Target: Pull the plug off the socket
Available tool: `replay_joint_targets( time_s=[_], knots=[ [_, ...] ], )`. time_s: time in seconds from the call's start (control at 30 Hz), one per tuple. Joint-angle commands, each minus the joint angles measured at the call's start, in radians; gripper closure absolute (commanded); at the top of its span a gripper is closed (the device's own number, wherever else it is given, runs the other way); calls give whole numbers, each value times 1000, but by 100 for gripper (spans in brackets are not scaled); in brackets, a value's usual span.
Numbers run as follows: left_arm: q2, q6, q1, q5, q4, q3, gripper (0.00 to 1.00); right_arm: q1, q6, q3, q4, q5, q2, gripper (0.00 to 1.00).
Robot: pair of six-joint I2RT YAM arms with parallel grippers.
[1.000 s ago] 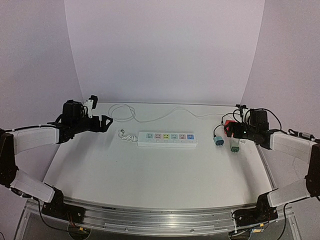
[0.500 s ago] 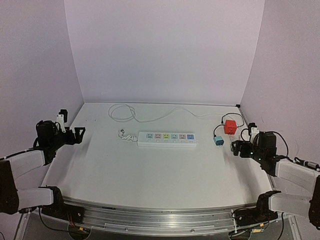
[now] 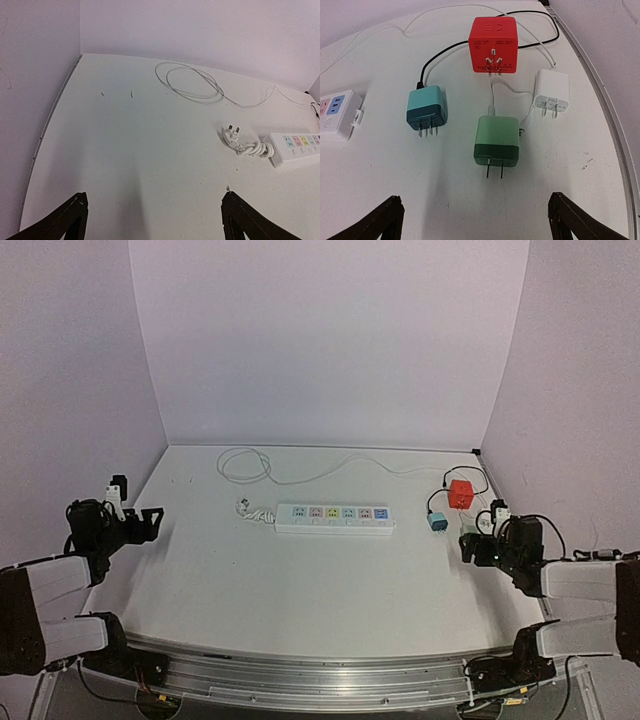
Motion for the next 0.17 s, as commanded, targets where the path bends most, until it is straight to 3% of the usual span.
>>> replay_joint_targets(
  time_s=[0.0,0.13],
  knots=[
    [-18,19,4,11,41,-8,7,-4,22,18,122,-24,52,3],
    [-19,4,4,-1,6,0,4,-4,20,31,135,-26,74,3]
  ],
)
